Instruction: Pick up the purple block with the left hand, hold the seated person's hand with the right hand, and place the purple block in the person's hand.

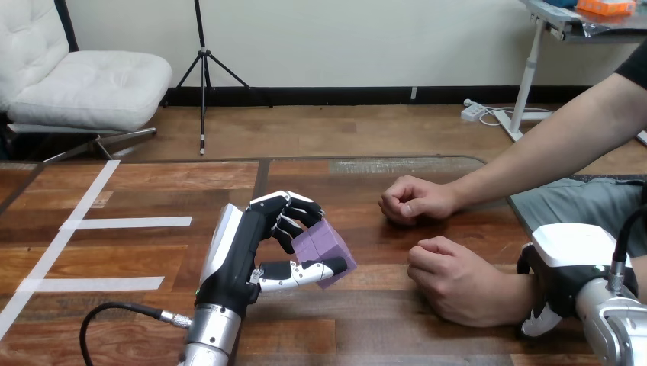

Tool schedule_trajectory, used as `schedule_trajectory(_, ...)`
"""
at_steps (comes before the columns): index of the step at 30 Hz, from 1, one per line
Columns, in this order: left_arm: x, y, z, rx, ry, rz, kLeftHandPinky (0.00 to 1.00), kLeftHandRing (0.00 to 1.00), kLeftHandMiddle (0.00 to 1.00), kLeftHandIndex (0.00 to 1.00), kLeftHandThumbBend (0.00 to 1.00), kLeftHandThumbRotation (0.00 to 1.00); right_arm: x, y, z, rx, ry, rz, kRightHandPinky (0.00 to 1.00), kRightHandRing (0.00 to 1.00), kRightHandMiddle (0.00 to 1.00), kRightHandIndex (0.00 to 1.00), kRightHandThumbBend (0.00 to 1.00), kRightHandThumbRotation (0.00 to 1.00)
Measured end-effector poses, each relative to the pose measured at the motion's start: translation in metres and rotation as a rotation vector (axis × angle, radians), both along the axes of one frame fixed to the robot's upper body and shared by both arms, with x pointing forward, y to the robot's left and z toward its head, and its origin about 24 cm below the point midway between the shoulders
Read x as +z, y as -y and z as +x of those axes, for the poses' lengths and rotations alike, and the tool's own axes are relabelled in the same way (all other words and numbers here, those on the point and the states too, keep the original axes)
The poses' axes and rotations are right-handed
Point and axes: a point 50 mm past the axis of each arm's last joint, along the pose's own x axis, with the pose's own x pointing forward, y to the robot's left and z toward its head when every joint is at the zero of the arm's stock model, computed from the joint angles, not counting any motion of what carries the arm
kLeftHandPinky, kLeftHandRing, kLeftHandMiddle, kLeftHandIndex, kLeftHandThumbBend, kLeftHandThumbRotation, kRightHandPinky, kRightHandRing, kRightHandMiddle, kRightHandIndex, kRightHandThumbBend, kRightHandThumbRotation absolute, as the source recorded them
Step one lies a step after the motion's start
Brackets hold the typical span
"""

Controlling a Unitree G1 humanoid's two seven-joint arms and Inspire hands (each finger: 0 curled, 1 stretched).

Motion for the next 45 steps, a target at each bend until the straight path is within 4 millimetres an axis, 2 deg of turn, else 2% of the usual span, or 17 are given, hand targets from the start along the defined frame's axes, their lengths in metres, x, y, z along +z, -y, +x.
schedule_trajectory(6,-0.0001,-0.0005,-0.0007,0.001,0.001,0.000,0.36,0.42,0.50,0.54,0.71,0.00,-0.0001,-0.0002,0.0020,-0.006,-0.008,0.009,0.53,0.64,0.69,0.71,0.77,0.09)
schedule_trajectory(9,-0.0002,-0.0009,-0.0010,0.004,0.002,0.001,0.36,0.42,0.50,0.54,0.71,0.00,-0.0003,-0.0002,0.0031,-0.009,-0.011,0.015,0.48,0.59,0.65,0.70,0.77,0.07)
schedule_trajectory(13,-0.0005,-0.0015,-0.0014,0.007,0.002,0.001,0.36,0.42,0.50,0.54,0.71,0.00,-0.0003,-0.0003,0.0047,-0.016,-0.015,0.019,0.33,0.44,0.54,0.69,0.77,0.03)
schedule_trajectory(20,-0.0012,-0.0025,-0.0023,0.009,0.000,0.003,0.36,0.42,0.50,0.54,0.71,0.00,-0.0007,-0.0002,0.0075,-0.022,-0.022,0.029,0.26,0.37,0.47,0.64,0.74,0.01)
schedule_trajectory(29,-0.0011,-0.0025,-0.0023,0.010,0.000,0.003,0.36,0.42,0.50,0.54,0.71,0.00,-0.0008,-0.0007,0.0090,-0.021,-0.033,0.046,0.26,0.36,0.46,0.64,0.73,0.00)
schedule_trajectory(40,-0.0001,-0.0024,-0.0019,0.011,0.004,-0.001,0.36,0.42,0.50,0.54,0.71,0.00,-0.0011,0.0004,0.0090,-0.020,-0.049,0.055,0.33,0.44,0.51,0.57,0.73,0.00)
schedule_trajectory(45,-0.0001,-0.0024,-0.0019,0.011,0.004,-0.001,0.36,0.42,0.50,0.54,0.71,0.00,-0.0009,0.0015,0.0089,-0.017,-0.054,0.059,0.33,0.45,0.52,0.57,0.73,0.00)
